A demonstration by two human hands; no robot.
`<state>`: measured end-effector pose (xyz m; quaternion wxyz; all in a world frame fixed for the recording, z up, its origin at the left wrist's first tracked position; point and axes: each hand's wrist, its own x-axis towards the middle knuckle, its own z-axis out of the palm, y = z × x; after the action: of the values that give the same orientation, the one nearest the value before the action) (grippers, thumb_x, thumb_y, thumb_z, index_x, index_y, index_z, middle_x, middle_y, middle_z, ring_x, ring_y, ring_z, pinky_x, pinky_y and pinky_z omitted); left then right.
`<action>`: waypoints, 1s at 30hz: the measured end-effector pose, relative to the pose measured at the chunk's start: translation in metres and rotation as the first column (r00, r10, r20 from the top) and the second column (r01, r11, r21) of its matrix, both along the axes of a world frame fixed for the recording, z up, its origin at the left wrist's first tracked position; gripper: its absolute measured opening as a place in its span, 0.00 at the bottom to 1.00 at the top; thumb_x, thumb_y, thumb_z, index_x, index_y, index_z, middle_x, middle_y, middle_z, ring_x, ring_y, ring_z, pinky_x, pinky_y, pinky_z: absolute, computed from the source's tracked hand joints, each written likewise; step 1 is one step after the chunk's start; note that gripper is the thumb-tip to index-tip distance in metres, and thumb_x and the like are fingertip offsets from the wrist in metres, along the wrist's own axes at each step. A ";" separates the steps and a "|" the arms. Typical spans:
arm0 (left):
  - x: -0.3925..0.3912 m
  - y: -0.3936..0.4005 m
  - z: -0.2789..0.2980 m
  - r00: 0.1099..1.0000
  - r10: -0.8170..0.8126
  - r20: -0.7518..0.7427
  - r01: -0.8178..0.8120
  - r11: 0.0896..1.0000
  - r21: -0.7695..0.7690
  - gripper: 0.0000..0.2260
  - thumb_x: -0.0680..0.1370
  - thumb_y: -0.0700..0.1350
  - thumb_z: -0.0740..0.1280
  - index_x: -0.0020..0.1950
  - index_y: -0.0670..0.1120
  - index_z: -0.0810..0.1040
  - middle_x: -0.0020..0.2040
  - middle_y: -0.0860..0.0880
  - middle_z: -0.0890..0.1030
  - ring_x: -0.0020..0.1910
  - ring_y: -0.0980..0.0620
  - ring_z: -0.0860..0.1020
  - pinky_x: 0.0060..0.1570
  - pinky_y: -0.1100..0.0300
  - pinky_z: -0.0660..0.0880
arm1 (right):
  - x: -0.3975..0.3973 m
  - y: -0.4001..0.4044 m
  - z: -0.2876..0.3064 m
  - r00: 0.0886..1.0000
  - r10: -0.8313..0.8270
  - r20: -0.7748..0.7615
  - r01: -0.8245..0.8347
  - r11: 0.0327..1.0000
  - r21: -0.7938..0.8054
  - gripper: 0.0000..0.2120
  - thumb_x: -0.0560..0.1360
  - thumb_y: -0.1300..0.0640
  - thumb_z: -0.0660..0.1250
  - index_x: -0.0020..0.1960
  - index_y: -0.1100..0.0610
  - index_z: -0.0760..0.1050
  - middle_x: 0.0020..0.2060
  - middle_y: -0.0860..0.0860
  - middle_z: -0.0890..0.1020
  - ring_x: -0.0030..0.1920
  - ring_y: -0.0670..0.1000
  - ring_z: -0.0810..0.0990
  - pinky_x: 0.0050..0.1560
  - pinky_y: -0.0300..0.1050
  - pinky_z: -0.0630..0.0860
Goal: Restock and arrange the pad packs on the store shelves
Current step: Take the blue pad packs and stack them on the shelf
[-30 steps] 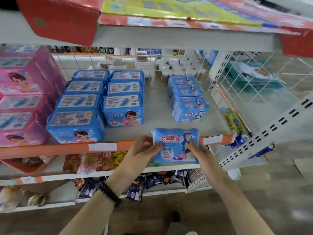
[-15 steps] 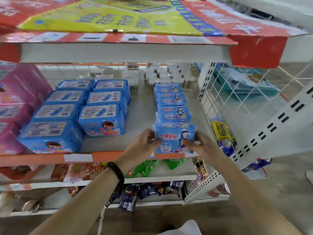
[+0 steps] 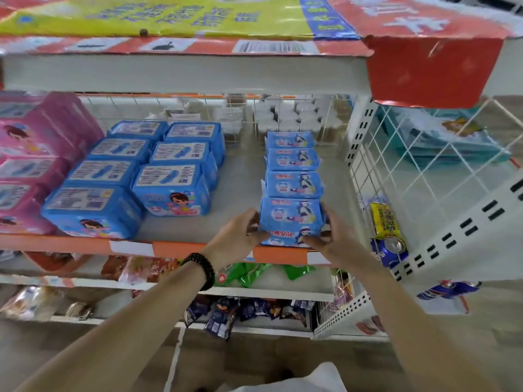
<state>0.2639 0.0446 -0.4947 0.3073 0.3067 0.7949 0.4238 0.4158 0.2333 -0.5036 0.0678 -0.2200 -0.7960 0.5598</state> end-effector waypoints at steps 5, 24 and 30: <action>-0.003 0.005 -0.003 0.999 0.010 -0.045 -0.013 0.998 -0.067 0.11 0.77 0.50 0.73 0.55 0.54 0.74 0.61 0.55 0.81 0.60 0.55 0.80 0.61 0.46 0.78 | 0.001 0.006 0.000 0.999 -0.034 0.035 0.030 0.992 0.124 0.34 0.73 0.57 0.75 0.73 0.44 0.63 0.57 0.36 0.75 0.54 0.33 0.76 0.44 0.23 0.72; -0.028 0.024 0.004 0.965 -0.130 -0.229 0.113 0.990 -0.085 0.43 0.72 0.41 0.78 0.81 0.51 0.58 0.67 0.53 0.78 0.63 0.57 0.77 0.61 0.61 0.78 | -0.013 0.024 0.007 0.993 -0.079 0.089 0.046 0.943 0.328 0.42 0.68 0.50 0.79 0.75 0.44 0.61 0.66 0.47 0.77 0.67 0.50 0.74 0.65 0.55 0.74; -0.023 0.024 -0.001 0.973 -0.181 -0.141 0.172 0.983 -0.071 0.42 0.73 0.43 0.77 0.80 0.54 0.57 0.65 0.52 0.79 0.61 0.54 0.80 0.61 0.51 0.79 | -0.007 0.025 0.004 0.991 -0.042 0.124 0.001 0.948 0.317 0.40 0.71 0.53 0.78 0.76 0.48 0.60 0.66 0.47 0.76 0.68 0.49 0.72 0.67 0.55 0.72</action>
<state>0.2404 0.0688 -0.4956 0.2931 0.3975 0.7970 0.3477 0.4091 0.2584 -0.4995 0.0564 -0.2508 -0.8756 0.4089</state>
